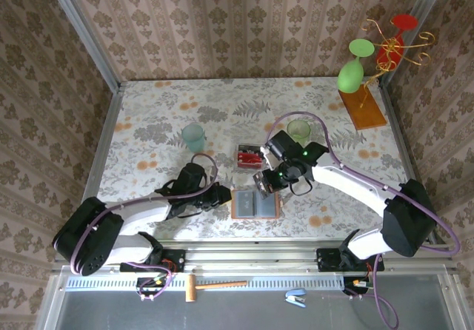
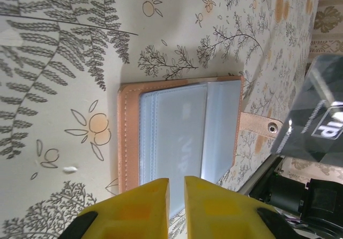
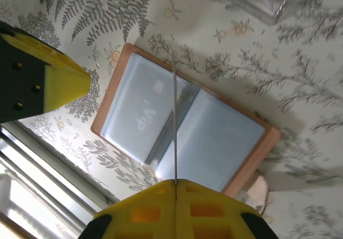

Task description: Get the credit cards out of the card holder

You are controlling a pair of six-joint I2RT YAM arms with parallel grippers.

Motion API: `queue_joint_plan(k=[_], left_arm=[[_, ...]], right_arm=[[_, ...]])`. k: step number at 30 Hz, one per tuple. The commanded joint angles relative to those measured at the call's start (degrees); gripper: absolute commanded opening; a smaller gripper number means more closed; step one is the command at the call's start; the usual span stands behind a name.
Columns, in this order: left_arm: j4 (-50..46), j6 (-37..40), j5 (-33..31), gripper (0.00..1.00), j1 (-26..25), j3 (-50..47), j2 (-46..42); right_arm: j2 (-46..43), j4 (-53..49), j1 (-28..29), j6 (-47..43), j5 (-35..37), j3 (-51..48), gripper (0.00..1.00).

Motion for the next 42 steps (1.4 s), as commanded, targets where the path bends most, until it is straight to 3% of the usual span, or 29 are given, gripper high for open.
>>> queue_joint_plan(k=[1, 6, 15, 31, 42], left_arm=[[-2.89, 1.36, -1.21, 0.16, 0.49, -0.96, -2.14], [-5.18, 1.53, -2.03, 0.16, 0.92, -1.15, -4.24], [-8.58, 1.55, -3.41, 0.17, 1.69, -1.60, -7.41], [-14.59, 0.75, -5.74, 0.18, 3.79, -1.59, -12.96], [-14.16, 0.66, -5.64, 0.19, 5.29, -0.99, -11.45]], right_arm=[[2.48, -6.39, 0.15, -16.60, 4.04, 4.37, 0.00], [6.27, -11.43, 0.16, -31.78, 7.49, 11.44, 0.00], [17.02, -20.81, -0.98, -48.07, 12.53, 25.79, 0.00], [31.16, -30.03, -6.73, -58.88, 9.27, 46.98, 0.00], [43.41, -37.48, -8.10, -62.27, 6.94, 63.96, 0.00]])
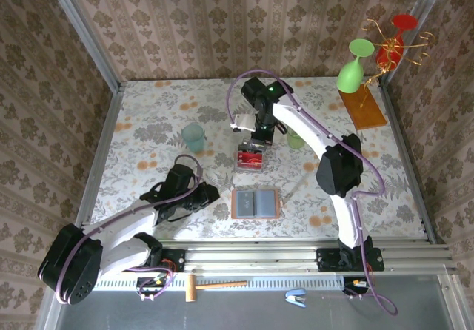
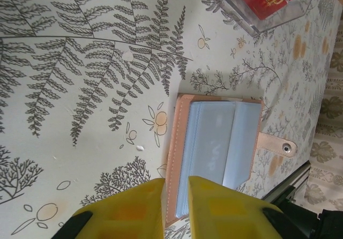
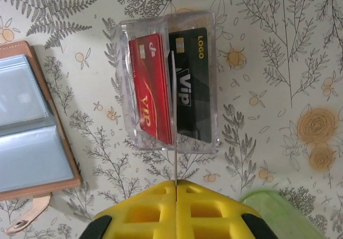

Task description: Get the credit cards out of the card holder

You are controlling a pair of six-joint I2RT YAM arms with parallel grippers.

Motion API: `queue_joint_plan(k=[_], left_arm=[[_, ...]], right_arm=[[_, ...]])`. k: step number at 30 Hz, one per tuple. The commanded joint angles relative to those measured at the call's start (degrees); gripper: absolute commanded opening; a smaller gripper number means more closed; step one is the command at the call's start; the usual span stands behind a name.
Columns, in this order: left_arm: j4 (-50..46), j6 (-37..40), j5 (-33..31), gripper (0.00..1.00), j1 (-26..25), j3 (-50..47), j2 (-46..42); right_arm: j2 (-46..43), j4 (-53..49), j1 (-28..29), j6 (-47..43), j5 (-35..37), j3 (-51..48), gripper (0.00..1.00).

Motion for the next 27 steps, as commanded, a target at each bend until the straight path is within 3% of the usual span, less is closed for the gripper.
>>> queue_joint_plan(k=[1, 11, 27], left_arm=[[-0.43, 0.36, -0.18, 0.19, 0.72, 0.07, 0.84], [-0.16, -0.27, 0.09, 0.19, 1.65, -0.28, 1.03], [-0.69, -0.08, 0.53, 0.19, 2.61, -0.63, 0.99]], right_arm=[[3.40, -5.72, -0.50, -2.37, -1.94, 5.02, 0.00], [11.03, -9.38, -0.73, -3.47, -3.40, 15.05, 0.00], [15.00, -10.50, -1.03, -3.58, -3.73, 13.40, 0.00]])
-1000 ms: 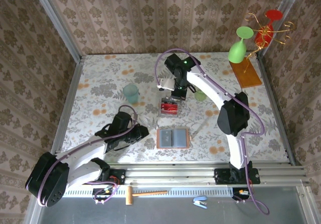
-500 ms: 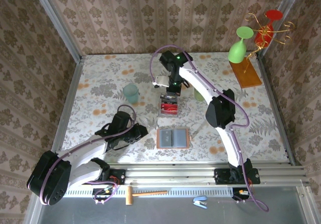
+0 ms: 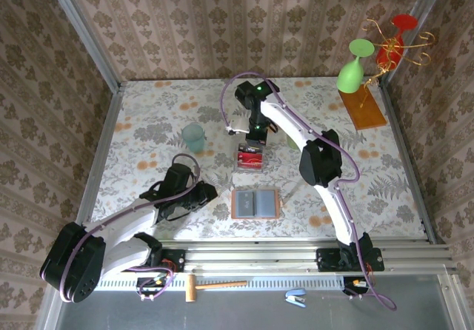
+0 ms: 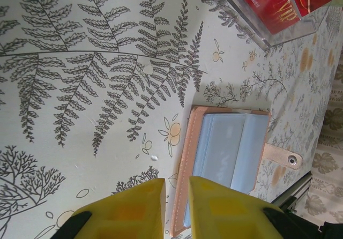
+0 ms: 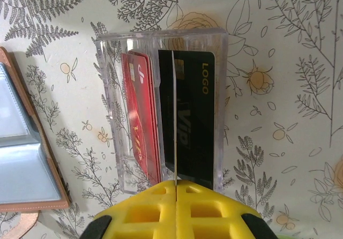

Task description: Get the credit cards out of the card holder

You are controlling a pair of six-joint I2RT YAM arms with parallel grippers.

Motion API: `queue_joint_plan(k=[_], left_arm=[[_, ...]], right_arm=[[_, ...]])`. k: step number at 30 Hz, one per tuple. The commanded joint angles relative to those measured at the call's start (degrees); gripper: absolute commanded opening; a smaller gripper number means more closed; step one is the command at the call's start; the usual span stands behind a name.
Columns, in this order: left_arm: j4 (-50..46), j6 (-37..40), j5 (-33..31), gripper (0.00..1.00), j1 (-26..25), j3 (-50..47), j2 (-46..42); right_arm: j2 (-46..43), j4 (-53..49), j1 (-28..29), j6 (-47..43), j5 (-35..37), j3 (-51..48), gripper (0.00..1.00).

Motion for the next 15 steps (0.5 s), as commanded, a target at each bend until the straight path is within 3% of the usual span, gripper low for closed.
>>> queue_joint_plan(k=[1, 3, 8, 15], left_arm=[[-0.69, -0.02, 0.60, 0.19, 0.58, -0.61, -0.08], [-0.68, 0.04, 0.69, 0.19, 0.75, -0.61, -0.13], [-0.65, 0.24, 1.02, 0.19, 0.96, -0.45, -0.08], [0.01, 0.23, 1.56, 0.19, 1.11, -0.69, -0.04]], right_arm=[[1.24, -3.34, -0.33, -1.48, -1.06, -0.02, 0.00], [1.58, -2.96, -0.28, -1.25, -0.84, 0.00, 0.01], [1.00, -0.90, -0.33, 0.21, 0.12, 0.37, 0.16], [-2.94, 0.87, -0.24, 3.67, 0.70, 0.02, 0.20]])
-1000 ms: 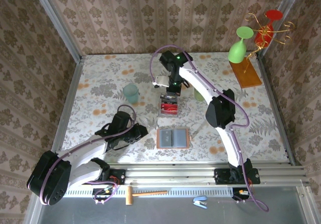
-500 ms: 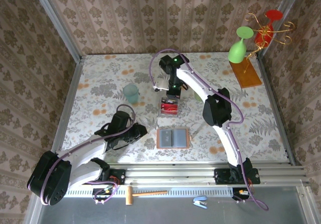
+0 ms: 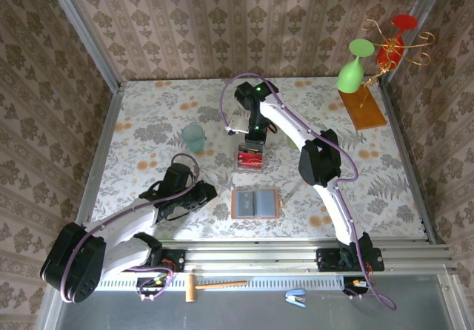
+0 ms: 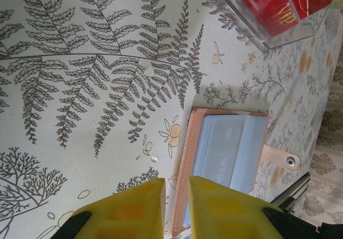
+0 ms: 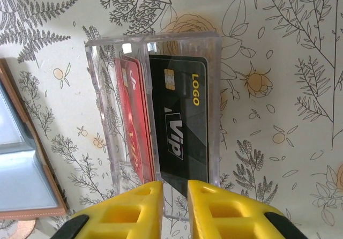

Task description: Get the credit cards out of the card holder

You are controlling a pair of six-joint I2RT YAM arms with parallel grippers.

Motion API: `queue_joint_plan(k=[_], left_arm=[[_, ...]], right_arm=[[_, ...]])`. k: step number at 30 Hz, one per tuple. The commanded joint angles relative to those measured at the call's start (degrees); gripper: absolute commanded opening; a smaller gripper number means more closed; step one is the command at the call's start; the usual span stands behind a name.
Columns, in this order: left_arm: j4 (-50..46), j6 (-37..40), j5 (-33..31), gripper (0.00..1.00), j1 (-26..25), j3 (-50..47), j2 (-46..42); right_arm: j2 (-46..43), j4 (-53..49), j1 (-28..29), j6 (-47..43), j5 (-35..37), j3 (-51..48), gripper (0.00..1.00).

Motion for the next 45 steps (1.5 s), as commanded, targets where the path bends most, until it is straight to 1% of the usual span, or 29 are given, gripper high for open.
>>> queue_joint_plan(k=[1, 4, 8, 16, 26, 29, 32, 38, 45], left_arm=[[0.13, 0.06, 1.04, 0.19, 0.39, -0.72, -0.04], [0.89, 0.10, 1.39, 0.20, 0.39, -0.69, 0.12], [1.59, 0.26, 1.70, 0.20, 0.30, -0.62, 0.40], [4.38, 0.03, 3.15, 0.19, -0.20, -0.18, 2.56], [8.46, -0.25, 3.86, 0.19, -2.53, 0.95, 7.48], [10.49, -0.49, 4.02, 0.19, -3.67, 1.55, 9.92], [12.54, -0.75, 4.59, 0.18, -4.74, 2.53, 12.82], [16.41, -1.68, 5.16, 0.16, -6.86, 4.08, 17.71], [18.31, -2.18, 5.21, 0.15, -8.29, 4.67, 19.95]], right_arm=[[-3.95, 0.32, -0.24, 2.75, 0.80, -0.27, 0.20], [-6.29, 1.77, 0.09, 4.75, 1.04, -2.58, 0.21], [-11.07, 6.84, 0.87, 8.13, 1.01, -9.79, 0.21], [-20.47, 17.77, 2.88, 18.32, -1.29, -24.62, 0.21], [-31.17, 31.78, 5.33, 35.66, -2.19, -43.93, 0.19], [-33.90, 35.72, 5.97, 41.54, -3.07, -48.93, 0.16], [-36.53, 39.74, 6.89, 47.30, -4.32, -53.93, 0.14], [-40.61, 45.78, 8.05, 57.95, -5.07, -61.67, 0.11], [-44.34, 51.65, 9.64, 66.36, -6.15, -68.41, 0.07]])
